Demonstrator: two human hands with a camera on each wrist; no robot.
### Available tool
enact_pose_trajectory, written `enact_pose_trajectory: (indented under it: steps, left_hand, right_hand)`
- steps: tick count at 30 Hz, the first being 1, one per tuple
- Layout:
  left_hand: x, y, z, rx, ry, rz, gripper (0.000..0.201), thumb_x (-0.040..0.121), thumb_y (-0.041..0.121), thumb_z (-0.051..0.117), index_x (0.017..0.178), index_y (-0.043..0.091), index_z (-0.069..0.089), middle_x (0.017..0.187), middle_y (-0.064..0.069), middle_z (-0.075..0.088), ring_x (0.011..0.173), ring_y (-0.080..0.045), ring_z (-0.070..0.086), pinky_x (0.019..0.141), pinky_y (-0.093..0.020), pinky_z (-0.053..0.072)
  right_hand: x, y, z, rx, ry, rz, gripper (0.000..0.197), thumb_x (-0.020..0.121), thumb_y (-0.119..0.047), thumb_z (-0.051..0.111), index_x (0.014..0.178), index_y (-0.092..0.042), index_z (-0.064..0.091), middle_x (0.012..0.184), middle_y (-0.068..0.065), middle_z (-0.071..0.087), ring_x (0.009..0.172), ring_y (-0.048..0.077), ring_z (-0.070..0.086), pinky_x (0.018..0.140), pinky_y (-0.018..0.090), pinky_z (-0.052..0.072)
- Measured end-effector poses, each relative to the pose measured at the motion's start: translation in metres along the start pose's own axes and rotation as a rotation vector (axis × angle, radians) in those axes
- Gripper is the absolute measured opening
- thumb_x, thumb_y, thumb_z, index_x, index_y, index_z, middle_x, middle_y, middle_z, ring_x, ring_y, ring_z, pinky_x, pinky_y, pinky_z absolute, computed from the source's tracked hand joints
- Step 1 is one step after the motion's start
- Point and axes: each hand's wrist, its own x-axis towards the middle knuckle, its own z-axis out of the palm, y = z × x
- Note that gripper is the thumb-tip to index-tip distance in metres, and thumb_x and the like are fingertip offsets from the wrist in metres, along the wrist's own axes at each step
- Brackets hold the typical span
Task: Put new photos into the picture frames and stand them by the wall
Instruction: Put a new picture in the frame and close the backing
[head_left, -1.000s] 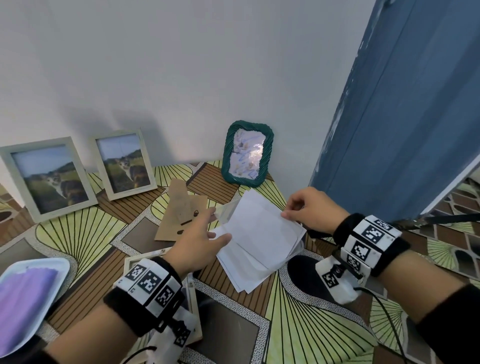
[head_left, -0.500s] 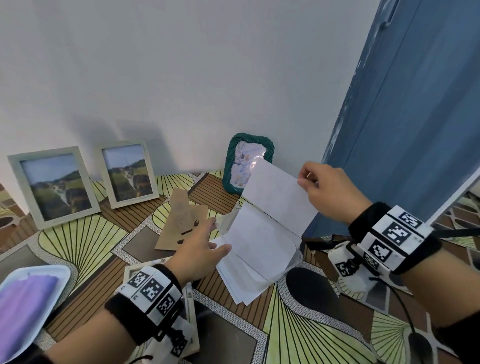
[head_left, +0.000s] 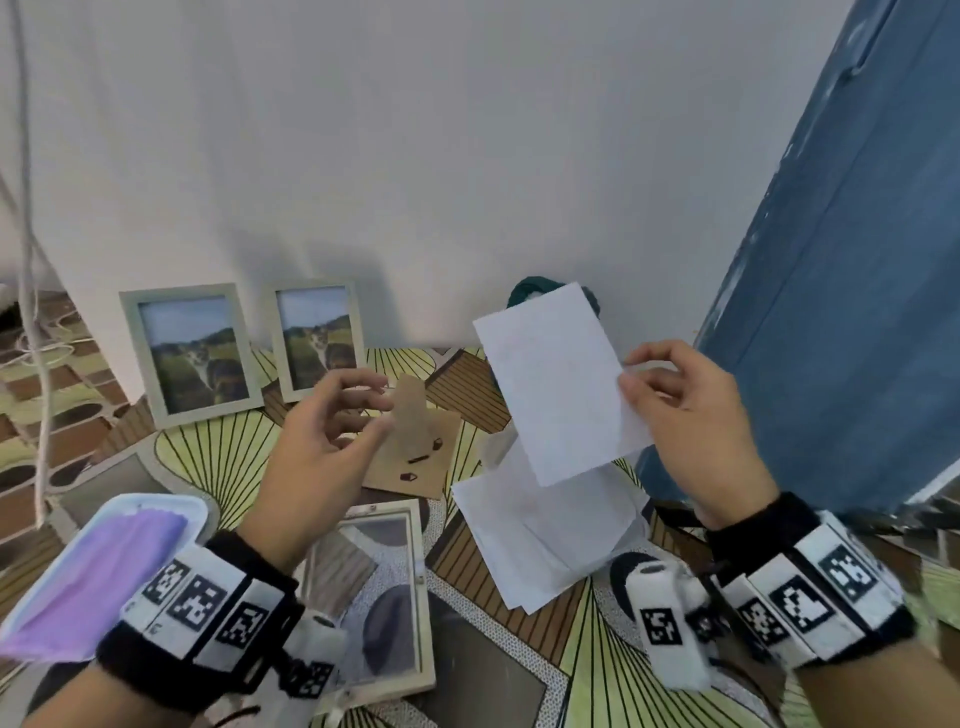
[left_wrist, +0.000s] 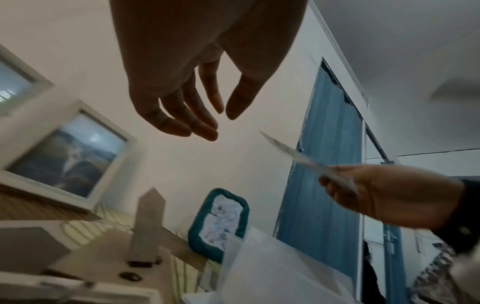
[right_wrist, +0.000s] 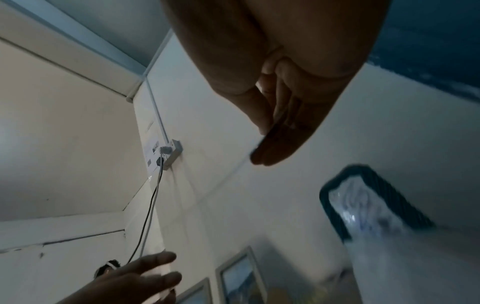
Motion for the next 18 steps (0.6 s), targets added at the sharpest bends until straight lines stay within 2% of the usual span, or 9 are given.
enact_pose_trajectory:
  steps: [2, 4, 7, 10, 12, 14, 16, 18]
  left_hand:
    - [-0.009, -0.005, -0.022, 0.01, 0.014, -0.005, 0.027, 0.088, 0.011, 0.069, 0.104, 0.033, 0.064, 0.098, 0.005, 0.069, 0.089, -0.02, 0.067, 0.079, -0.03, 0.057]
    - [-0.02, -0.016, -0.043, 0.074, -0.007, -0.02, 0.028, 0.089, 0.01, 0.069, 0.103, 0.033, 0.064, 0.098, 0.003, 0.069, 0.088, -0.021, 0.066, 0.076, -0.028, 0.055]
    - [-0.044, -0.039, -0.07, 0.326, -0.127, -0.044, 0.029, 0.089, 0.02, 0.069, 0.106, 0.041, 0.06, 0.103, 0.015, 0.067, 0.093, -0.008, 0.065, 0.075, -0.02, 0.053]
    - [-0.069, -0.057, -0.088, 0.645, -0.329, -0.002, 0.036, 0.089, 0.039, 0.066, 0.121, 0.046, 0.051, 0.117, 0.031, 0.058, 0.112, 0.006, 0.054, 0.092, -0.025, 0.048]
    - [-0.079, -0.066, -0.093, 0.803, -0.491, 0.022, 0.054, 0.091, 0.049, 0.06, 0.14, 0.044, 0.038, 0.14, 0.029, 0.042, 0.128, 0.005, 0.042, 0.107, -0.03, 0.04]
    - [-0.085, -0.073, -0.095, 0.935, -0.632, -0.047, 0.076, 0.091, 0.063, 0.049, 0.154, 0.036, 0.017, 0.158, 0.022, 0.013, 0.147, -0.004, 0.018, 0.12, -0.034, 0.023]
    - [-0.089, -0.077, -0.095, 1.068, -0.769, -0.157, 0.092, 0.084, 0.08, 0.031, 0.155, 0.036, -0.008, 0.158, 0.023, -0.015, 0.148, -0.002, -0.012, 0.124, -0.041, 0.008]
    - [-0.09, -0.077, -0.093, 1.109, -0.834, -0.211, 0.096, 0.078, 0.086, 0.021, 0.151, 0.037, -0.019, 0.156, 0.023, -0.024, 0.145, -0.001, -0.022, 0.124, -0.044, 0.004]
  right_hand:
    - [-0.018, 0.011, 0.018, 0.053, -0.088, 0.073, 0.021, 0.091, -0.012, 0.066, 0.099, -0.031, 0.061, 0.086, 0.002, 0.072, 0.077, 0.014, 0.069, 0.065, 0.026, 0.052]
    - [-0.036, 0.022, 0.036, 0.055, -0.202, 0.119, 0.032, 0.088, -0.009, 0.068, 0.101, -0.037, 0.061, 0.089, -0.002, 0.07, 0.079, 0.015, 0.071, 0.066, 0.027, 0.058]
    - [-0.061, 0.038, 0.061, -0.046, -0.345, 0.129, 0.032, 0.087, -0.009, 0.07, 0.102, -0.038, 0.065, 0.094, -0.007, 0.063, 0.078, 0.011, 0.07, 0.066, 0.024, 0.056]
    - [-0.078, 0.048, 0.081, -0.187, -0.443, 0.081, 0.03, 0.088, -0.015, 0.068, 0.108, -0.038, 0.063, 0.098, -0.012, 0.059, 0.077, 0.006, 0.07, 0.067, 0.02, 0.054]
    - [-0.083, 0.049, 0.091, -0.263, -0.491, 0.031, 0.032, 0.089, -0.016, 0.067, 0.115, -0.033, 0.062, 0.097, -0.013, 0.059, 0.073, 0.004, 0.07, 0.066, 0.014, 0.051]
    - [-0.086, 0.047, 0.1, -0.322, -0.535, 0.006, 0.036, 0.088, -0.016, 0.066, 0.122, -0.026, 0.062, 0.095, -0.011, 0.06, 0.072, 0.007, 0.069, 0.073, 0.019, 0.055]
    - [-0.088, 0.045, 0.107, -0.384, -0.566, -0.014, 0.041, 0.087, -0.018, 0.067, 0.127, -0.023, 0.061, 0.092, -0.009, 0.062, 0.076, 0.008, 0.066, 0.081, 0.029, 0.056]
    - [-0.089, 0.041, 0.113, -0.455, -0.601, -0.05, 0.045, 0.086, -0.023, 0.068, 0.13, -0.022, 0.06, 0.088, -0.011, 0.062, 0.078, 0.005, 0.062, 0.084, 0.028, 0.053]
